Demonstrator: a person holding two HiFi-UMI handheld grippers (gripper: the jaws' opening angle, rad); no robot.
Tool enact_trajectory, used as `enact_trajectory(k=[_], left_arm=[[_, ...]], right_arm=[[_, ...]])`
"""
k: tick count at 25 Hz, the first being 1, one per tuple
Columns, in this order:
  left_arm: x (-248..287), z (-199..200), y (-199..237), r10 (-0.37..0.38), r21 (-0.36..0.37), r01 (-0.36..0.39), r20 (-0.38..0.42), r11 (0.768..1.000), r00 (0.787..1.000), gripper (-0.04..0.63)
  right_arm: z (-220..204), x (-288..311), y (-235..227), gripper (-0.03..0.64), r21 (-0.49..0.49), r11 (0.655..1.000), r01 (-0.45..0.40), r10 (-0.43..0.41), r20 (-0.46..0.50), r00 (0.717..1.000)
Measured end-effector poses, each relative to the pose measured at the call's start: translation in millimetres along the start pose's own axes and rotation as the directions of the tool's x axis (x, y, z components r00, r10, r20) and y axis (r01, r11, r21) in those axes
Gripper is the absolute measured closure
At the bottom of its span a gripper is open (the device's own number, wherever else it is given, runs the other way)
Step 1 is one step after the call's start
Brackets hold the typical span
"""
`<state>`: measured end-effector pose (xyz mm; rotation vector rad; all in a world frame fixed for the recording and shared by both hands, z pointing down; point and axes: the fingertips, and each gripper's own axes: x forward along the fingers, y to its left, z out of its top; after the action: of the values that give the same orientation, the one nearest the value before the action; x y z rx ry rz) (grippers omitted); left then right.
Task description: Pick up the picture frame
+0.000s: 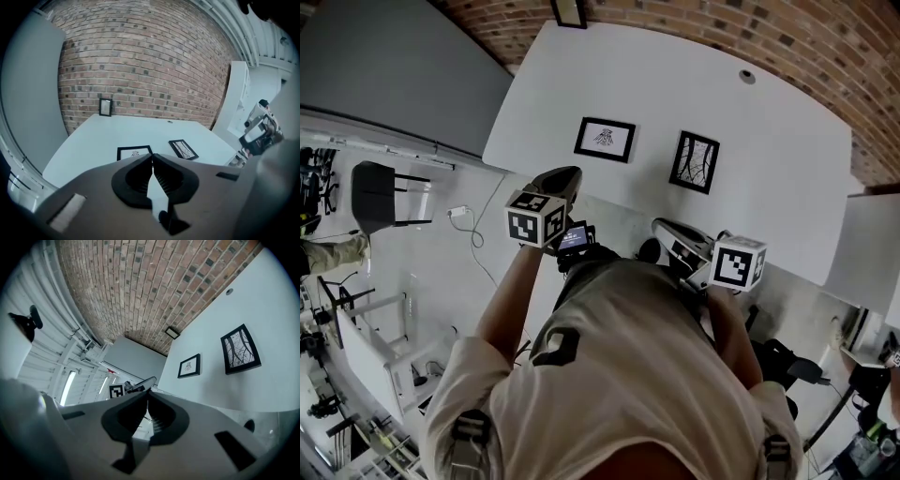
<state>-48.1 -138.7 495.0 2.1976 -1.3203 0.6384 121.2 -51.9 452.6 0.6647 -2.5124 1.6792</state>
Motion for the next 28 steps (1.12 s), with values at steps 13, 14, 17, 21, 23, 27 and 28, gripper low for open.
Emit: enact_trajectory(k=[13,14,17,21,23,27,28], left_arm=[[66,0,71,0.061,0.029,-0.058,-0.116,0.998,0.991,0.584],[70,-1,76,0.057,0.028,-0.054,-0.124,0.998,0.991,0.584],[81,-6,87,0.030,0.024,-0.027,-0.152,0.999,0.988,0.584],[95,-6,100,0.002,0.035,0.004,-0.170,0.999,0.985,0.584],[102,-8,106,-0.006,0.039,0.014,-0.181,0.999,0.983,0.584],[108,-14,116,-0.025,0.019,0.029,-0.202,0.999,0.979,0.583],[109,-16,118,-0.030,0.004,0.032,-0.204,0.999,0.979,0.583]], right_arm=[[24,25,-9,0.611,0.031,0.999,0.035,-0.035,-0.009,0.999],[27,27,-10,0.611,0.026,0.998,0.049,-0.049,-0.005,0.999],[34,33,-11,0.611,0.022,0.994,0.103,-0.104,0.008,0.995],[42,50,-9,0.611,0.035,0.992,0.119,-0.120,0.020,0.993],[43,57,-9,0.611,0.040,0.991,0.127,-0.128,0.023,0.991],[48,67,-6,0.611,0.026,0.989,0.146,-0.147,0.032,0.989],[48,69,-5,0.610,0.019,0.988,0.153,-0.154,0.027,0.988]])
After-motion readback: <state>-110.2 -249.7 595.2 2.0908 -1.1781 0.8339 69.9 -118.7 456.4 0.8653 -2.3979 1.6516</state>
